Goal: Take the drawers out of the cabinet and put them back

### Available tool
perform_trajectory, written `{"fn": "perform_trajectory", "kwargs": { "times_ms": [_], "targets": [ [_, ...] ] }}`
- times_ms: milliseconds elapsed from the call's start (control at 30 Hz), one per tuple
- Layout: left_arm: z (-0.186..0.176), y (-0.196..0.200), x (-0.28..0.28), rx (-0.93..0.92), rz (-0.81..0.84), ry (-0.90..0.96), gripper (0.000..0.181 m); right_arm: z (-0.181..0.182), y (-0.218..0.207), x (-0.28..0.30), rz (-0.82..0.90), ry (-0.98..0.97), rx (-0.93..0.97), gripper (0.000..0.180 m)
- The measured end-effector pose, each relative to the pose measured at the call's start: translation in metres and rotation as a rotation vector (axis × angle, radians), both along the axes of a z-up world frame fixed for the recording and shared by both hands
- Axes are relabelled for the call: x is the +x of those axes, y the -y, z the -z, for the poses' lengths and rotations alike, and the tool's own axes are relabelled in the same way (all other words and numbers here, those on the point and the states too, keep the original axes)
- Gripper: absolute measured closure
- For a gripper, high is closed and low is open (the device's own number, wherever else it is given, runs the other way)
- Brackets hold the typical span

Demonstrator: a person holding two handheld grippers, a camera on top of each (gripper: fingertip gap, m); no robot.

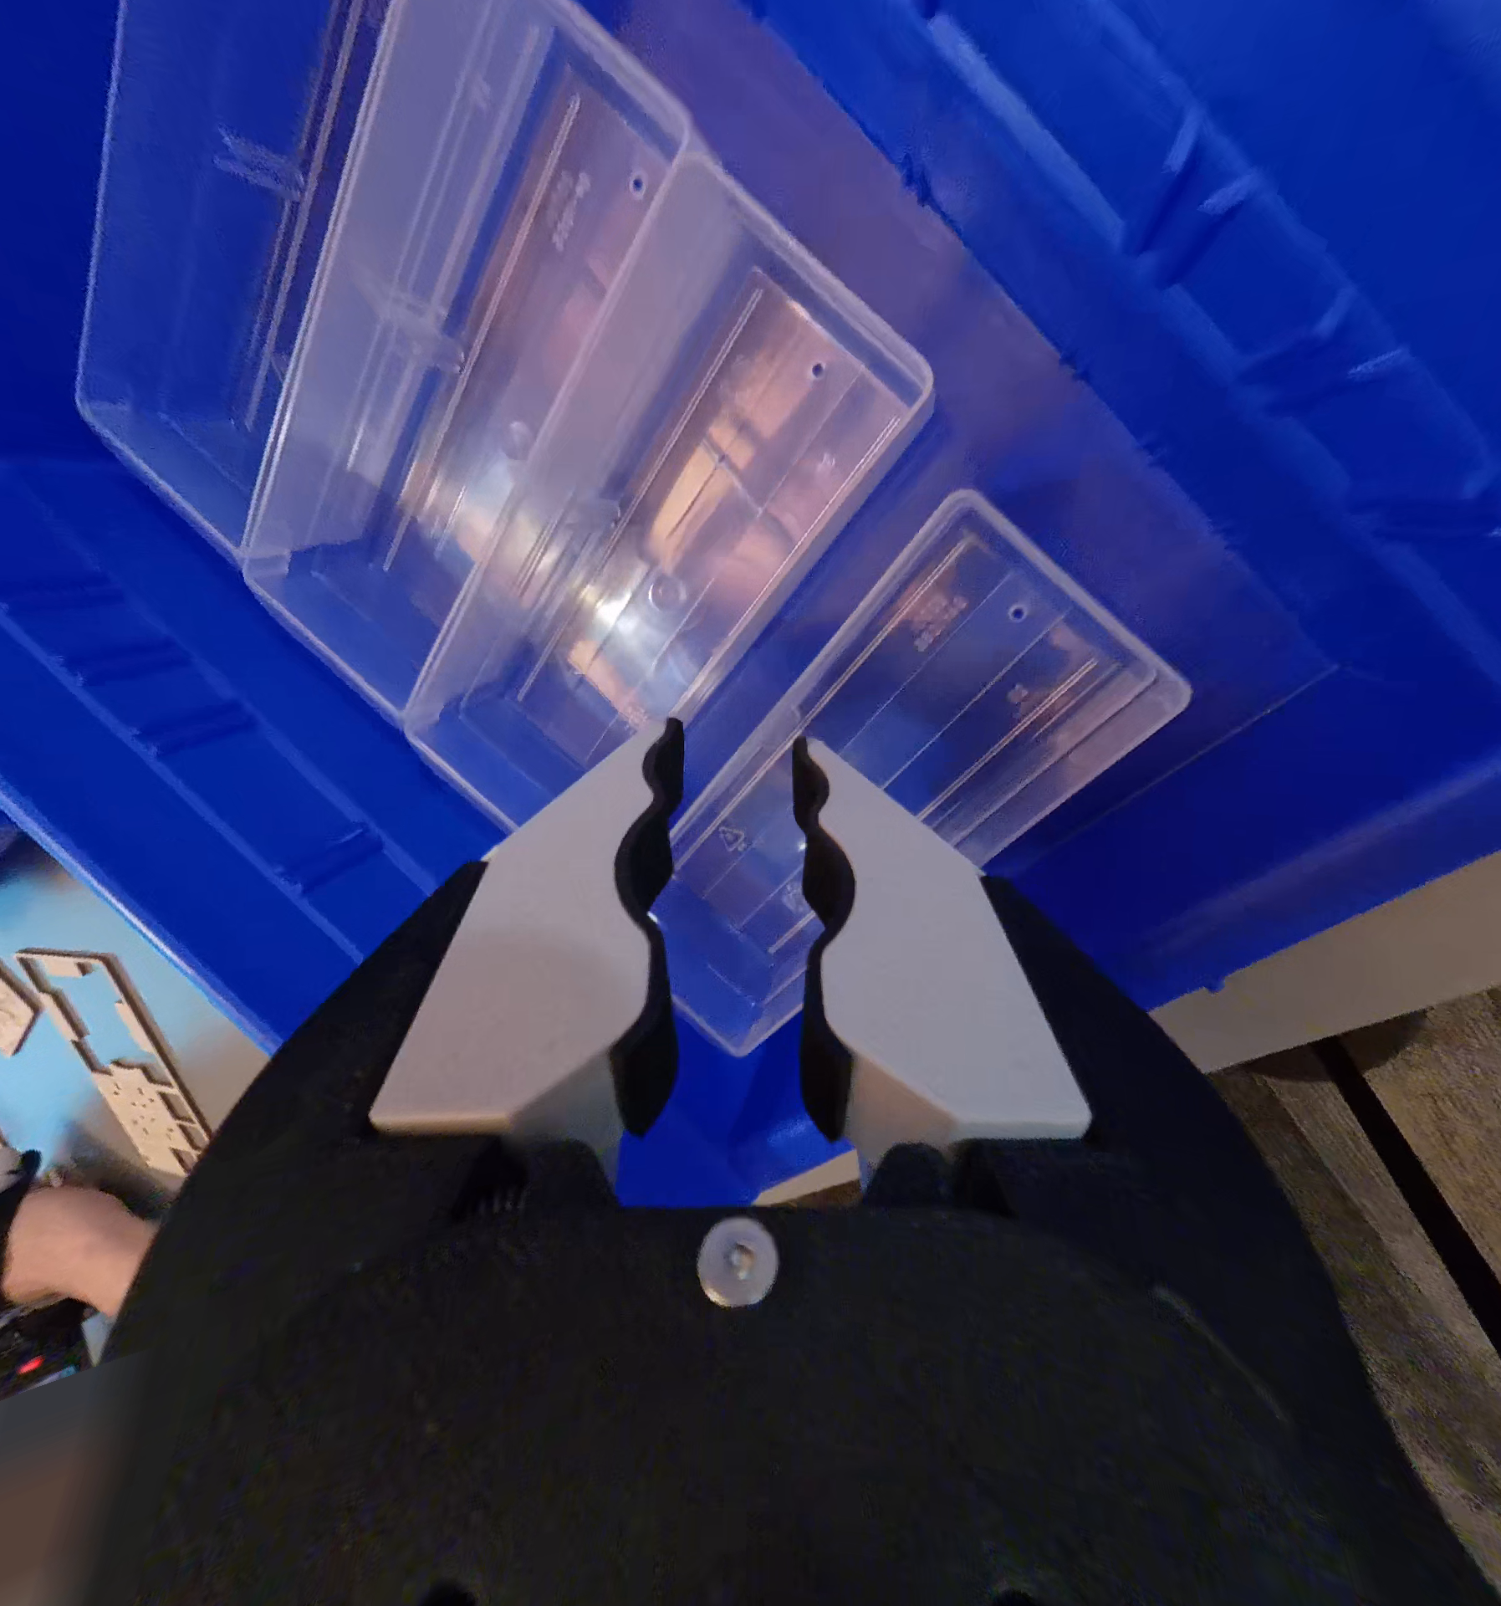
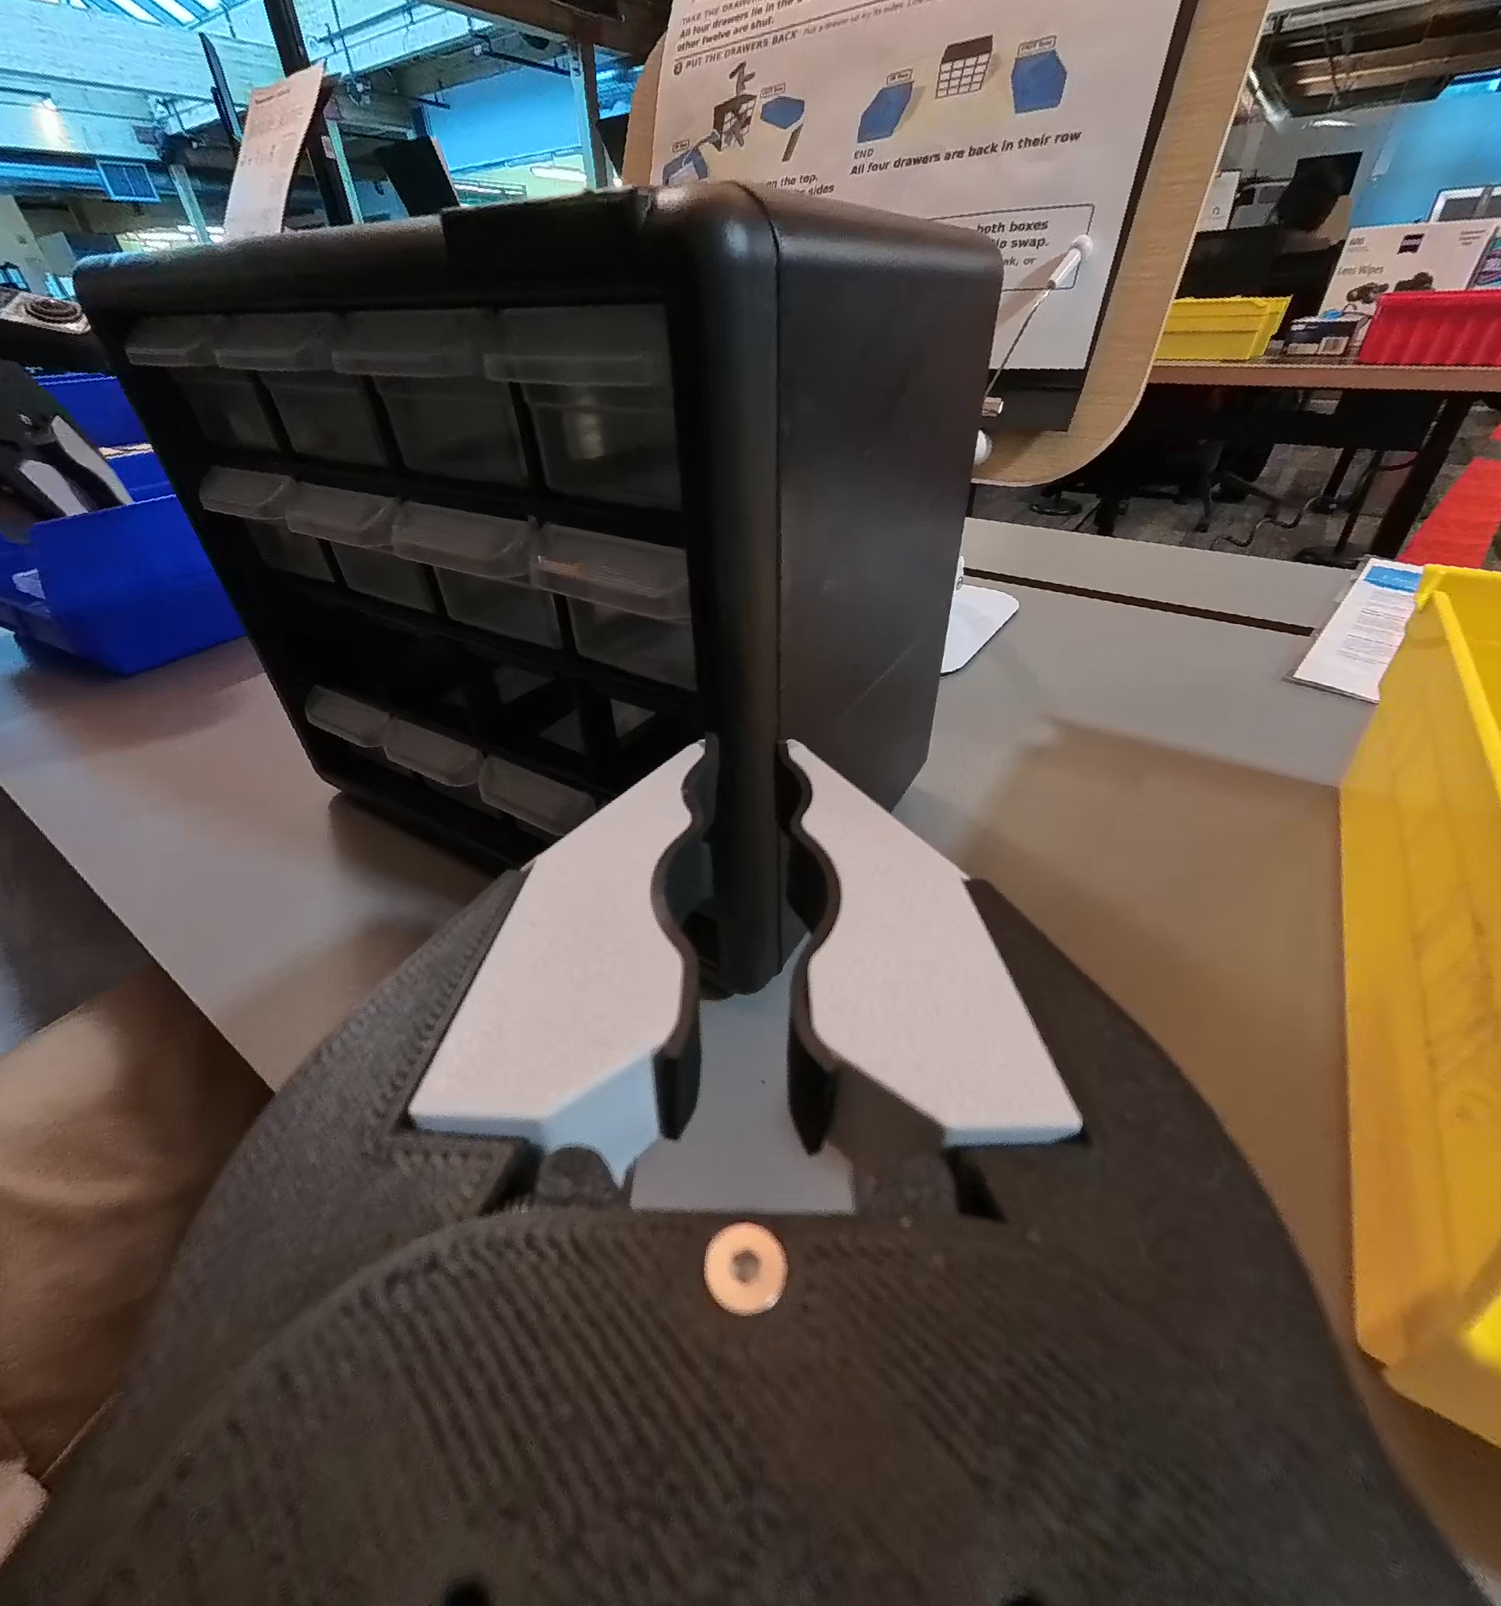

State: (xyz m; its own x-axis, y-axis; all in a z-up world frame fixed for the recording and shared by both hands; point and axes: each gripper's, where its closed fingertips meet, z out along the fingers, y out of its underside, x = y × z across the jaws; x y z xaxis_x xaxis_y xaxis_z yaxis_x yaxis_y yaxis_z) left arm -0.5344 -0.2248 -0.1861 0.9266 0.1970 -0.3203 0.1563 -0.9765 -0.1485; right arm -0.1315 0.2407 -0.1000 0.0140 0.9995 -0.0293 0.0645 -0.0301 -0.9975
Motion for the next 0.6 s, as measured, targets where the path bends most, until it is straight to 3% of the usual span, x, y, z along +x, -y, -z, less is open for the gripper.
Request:
{"fn": "perform_trajectory", "kwargs": {
  "times_ms": [267,400,600],
  "targets": [
    [0.010,-0.007,0.012,-0.069,0.089,-0.035,0.157,0.000,0.001,0.000,-0.007,0.001,-0.003,0.169],
    [0.007,-0.007,0.003,-0.080,0.086,-0.090,0.176,0.001,0.003,0.000,-0.012,0.002,-0.003,0.169],
    [-0.003,-0.002,0.004,-0.100,0.069,-0.086,0.179,-0.005,-0.009,0.004,0.074,-0.038,-0.011,0.180]
  ]
}}
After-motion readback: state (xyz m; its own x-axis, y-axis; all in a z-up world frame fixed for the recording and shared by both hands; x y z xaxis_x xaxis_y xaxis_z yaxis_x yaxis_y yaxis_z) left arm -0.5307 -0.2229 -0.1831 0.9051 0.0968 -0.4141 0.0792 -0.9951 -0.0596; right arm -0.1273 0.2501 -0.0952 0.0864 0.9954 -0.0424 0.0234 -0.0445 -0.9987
